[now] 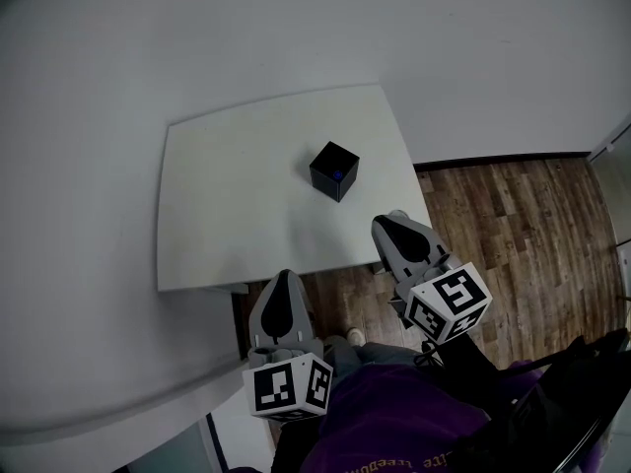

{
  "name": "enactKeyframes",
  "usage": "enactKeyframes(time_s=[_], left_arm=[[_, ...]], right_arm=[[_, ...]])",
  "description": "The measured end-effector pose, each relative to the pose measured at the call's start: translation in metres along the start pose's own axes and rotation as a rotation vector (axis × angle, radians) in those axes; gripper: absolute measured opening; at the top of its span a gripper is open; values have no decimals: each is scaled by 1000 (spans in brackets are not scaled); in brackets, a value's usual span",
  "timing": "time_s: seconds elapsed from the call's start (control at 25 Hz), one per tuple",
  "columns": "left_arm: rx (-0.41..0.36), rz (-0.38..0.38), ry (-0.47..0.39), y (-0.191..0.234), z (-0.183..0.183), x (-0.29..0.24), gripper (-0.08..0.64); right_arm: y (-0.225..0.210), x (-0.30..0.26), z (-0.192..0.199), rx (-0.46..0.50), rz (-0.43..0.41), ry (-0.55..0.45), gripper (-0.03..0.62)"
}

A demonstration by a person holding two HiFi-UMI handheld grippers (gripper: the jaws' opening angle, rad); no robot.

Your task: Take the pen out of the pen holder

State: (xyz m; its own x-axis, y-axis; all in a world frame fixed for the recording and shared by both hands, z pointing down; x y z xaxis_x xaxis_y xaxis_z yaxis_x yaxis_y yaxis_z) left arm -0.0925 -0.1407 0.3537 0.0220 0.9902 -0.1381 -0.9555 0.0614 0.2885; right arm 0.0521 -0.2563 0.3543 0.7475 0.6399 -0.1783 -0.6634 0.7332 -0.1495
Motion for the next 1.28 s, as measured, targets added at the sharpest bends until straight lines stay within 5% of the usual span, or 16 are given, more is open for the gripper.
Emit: enactKeyframes(time_s=[0.4,1.04,1.28], left_arm=[[7,-8,19,15,-5,-27,8],[-4,92,89,63,-11,-120,8],[2,99,107,82,-14,-144,7]], right_arm=[[-13,-36,2,22,-17,42,12],[-44,-131,35,29,29,197,14],[-52,-159,54,65,39,271,90]])
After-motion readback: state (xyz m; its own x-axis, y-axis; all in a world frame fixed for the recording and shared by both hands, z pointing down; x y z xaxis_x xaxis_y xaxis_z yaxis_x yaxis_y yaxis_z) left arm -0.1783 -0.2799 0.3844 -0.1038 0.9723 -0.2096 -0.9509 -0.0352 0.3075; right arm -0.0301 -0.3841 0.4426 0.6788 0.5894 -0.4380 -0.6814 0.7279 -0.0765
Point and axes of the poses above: the fingertips, and each gripper's own axes: x backward along the fingers, y to its left, z out of its underside, the point moved 4 cm from there along x, backward along the fingers, and after that the axes turned 5 degrees about z, right-handed, at the moved point
